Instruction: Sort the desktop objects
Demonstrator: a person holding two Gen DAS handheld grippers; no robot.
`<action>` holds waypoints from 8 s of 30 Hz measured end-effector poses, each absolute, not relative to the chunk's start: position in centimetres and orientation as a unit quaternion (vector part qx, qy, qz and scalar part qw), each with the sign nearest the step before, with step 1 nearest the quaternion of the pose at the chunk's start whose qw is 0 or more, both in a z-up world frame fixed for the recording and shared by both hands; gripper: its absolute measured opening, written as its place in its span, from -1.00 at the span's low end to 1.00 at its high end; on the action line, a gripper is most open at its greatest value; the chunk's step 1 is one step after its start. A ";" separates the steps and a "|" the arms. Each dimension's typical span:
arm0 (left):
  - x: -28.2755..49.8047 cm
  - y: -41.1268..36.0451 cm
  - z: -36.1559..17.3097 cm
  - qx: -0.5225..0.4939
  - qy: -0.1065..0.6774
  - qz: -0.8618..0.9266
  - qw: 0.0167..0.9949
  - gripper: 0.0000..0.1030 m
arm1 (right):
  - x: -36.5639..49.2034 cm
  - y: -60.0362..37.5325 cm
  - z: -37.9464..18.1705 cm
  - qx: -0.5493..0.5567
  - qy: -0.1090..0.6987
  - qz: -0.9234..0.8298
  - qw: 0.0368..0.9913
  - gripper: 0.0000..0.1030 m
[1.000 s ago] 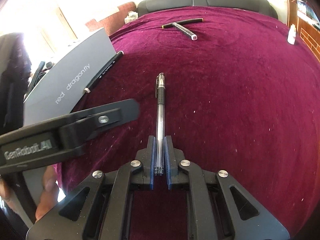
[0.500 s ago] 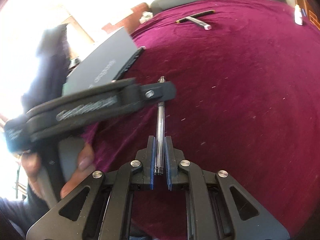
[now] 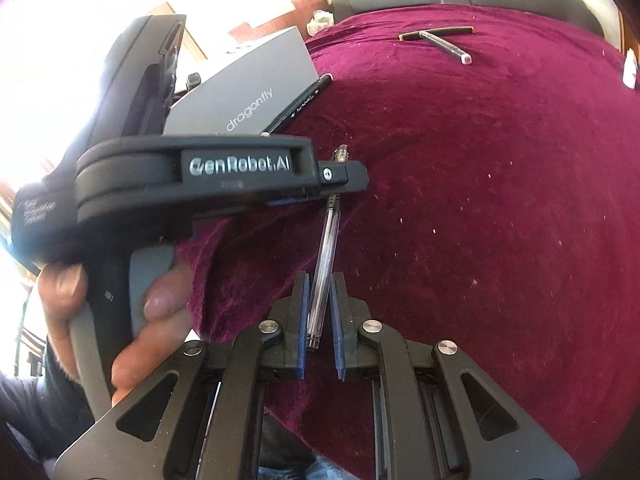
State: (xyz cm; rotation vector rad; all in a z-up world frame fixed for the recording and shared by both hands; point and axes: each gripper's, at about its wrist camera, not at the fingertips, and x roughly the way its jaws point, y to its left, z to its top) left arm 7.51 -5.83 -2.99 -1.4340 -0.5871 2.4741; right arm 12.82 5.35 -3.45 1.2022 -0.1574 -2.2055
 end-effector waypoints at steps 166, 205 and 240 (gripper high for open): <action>7.0 -8.4 3.7 -0.388 -0.185 0.898 0.091 1.00 | -16.7 5.7 -2.8 0.429 0.055 -0.895 0.110 -0.07; 4.3 -3.0 -2.9 -0.507 -0.233 0.813 0.166 1.00 | 7.4 9.4 -3.6 0.426 -0.013 -0.884 0.192 -0.73; 7.8 -18.3 10.3 -0.329 -0.307 0.888 0.095 1.00 | 9.8 -1.2 8.0 0.324 -0.039 -0.857 0.398 -0.73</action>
